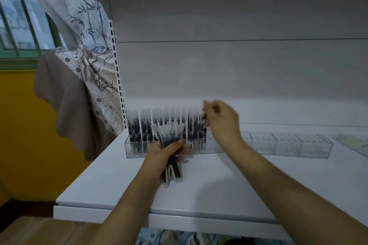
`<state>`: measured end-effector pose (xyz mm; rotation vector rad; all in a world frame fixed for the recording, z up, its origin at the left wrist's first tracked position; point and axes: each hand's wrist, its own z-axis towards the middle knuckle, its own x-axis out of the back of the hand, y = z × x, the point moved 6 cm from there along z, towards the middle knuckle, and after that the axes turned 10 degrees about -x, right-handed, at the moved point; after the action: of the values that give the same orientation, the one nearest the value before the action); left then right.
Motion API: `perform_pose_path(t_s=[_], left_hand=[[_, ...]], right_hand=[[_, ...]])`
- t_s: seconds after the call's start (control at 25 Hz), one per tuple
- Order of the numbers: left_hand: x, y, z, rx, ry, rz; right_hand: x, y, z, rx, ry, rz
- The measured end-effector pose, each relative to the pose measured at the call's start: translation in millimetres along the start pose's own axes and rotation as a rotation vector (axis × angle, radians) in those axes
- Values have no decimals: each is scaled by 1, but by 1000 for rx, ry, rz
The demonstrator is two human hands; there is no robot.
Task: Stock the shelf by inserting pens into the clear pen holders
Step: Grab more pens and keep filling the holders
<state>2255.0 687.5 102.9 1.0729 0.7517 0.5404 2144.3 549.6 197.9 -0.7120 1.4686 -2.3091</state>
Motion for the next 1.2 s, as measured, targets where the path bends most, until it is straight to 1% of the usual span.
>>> perform_pose_path(t_s=[0.04, 0.08, 0.12, 0.16, 0.28, 0.44, 0.48, 0.6, 0.64, 0.72, 0.76, 0.8, 0.88, 0.92, 0.96, 1.08, 1.12, 1.2], left_hand=[[1, -1, 1, 6, 11, -9], [2, -1, 1, 12, 18, -12], [3, -1, 1, 15, 20, -4], [3, -1, 0, 16, 18, 11], [2, 0, 1, 10, 10, 47], [-2, 3, -1, 1, -3, 46], [-3, 3, -2, 3, -6, 36], [-2, 6, -4, 16, 12, 9], [-2, 6, -5, 24, 25, 18], [0, 6, -6, 36, 49, 46], [1, 6, -6, 41, 56, 58], [2, 6, -5, 44, 59, 70], [1, 6, -5, 40, 51, 93], [1, 6, -6, 34, 46, 94], [0, 7, -6, 27, 42, 86], [-3, 8, -7, 7, 18, 60], [-4, 9, -7, 0, 10, 56], [-4, 9, -7, -3, 13, 46]], right_hand=[[16, -3, 10, 38, 88, 68], [29, -4, 18, 71, 143, 83], [35, -3, 25, 93, 156, 49], [36, 1, 32, 95, 128, 1], [20, 18, 43, 69, -25, -136], [7, 28, 50, 83, -110, -232], [3, 30, 50, 88, -141, -287], [-14, 38, 46, 114, -251, -587], [-18, 43, 46, 111, -264, -652], [-18, 52, 44, 73, -253, -697], [-15, 54, 41, 54, -215, -687], [-10, 56, 38, 46, -140, -648], [1, 52, 22, 84, 40, -492], [1, 46, 10, 104, 67, -413], [-5, 41, -1, 100, 27, -348], [-37, 31, -21, 11, -250, -220], [-44, 29, -22, 13, -283, -207], [-49, 27, -19, 4, -274, -162]])
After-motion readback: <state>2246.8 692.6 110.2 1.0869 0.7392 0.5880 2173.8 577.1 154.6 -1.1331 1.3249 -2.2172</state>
